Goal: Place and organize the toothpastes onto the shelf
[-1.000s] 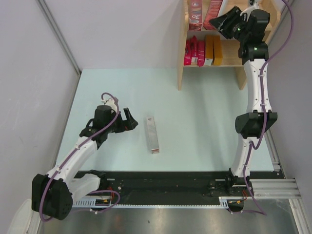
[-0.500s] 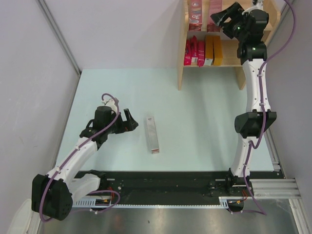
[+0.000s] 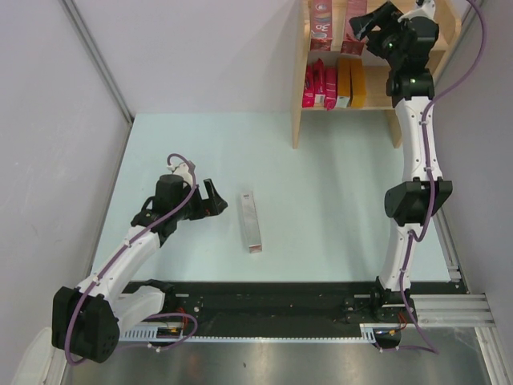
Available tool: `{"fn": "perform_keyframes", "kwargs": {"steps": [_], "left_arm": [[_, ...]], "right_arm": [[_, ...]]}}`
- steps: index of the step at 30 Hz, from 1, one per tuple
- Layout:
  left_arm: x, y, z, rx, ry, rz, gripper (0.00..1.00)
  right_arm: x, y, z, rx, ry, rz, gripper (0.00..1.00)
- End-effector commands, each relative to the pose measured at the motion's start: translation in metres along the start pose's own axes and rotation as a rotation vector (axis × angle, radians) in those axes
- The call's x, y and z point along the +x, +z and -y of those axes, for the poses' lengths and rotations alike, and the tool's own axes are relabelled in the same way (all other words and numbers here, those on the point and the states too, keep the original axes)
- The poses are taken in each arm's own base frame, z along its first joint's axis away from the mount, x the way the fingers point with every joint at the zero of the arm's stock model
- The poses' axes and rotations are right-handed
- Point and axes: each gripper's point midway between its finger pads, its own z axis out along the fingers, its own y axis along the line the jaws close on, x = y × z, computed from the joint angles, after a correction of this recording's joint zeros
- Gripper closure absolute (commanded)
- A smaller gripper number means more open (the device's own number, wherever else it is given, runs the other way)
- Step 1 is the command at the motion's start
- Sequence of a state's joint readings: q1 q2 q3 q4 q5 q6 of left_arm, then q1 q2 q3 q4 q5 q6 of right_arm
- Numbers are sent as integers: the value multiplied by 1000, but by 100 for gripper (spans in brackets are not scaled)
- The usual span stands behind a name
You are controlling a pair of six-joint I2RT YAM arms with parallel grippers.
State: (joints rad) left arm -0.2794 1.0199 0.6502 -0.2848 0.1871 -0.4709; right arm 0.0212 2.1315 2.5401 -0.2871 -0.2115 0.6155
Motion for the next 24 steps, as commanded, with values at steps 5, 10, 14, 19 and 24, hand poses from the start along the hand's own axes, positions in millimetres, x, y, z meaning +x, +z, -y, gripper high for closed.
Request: {"fn": "perform_keyframes", "kwargs": {"steps": [5,10,14,19,24], "left_arm": [[-7,-2,7,30,3,41,0],[-7,-1,6,25,6,32,0],[-7,-2,7,27,8,32,0],[-7,-1,9,33,6,29,1],[-8,-1,13,46,2,28,0]], "right_arm": [[36,18,-57,-284,-109,-39,17],[51,21,-67,-299,-138,-51,13],[47,21,-60,-278,-113,-47,12],[24,7,-39,-160,-110,6,11],[-13,-22,-14,-33,-83,101,10]]}}
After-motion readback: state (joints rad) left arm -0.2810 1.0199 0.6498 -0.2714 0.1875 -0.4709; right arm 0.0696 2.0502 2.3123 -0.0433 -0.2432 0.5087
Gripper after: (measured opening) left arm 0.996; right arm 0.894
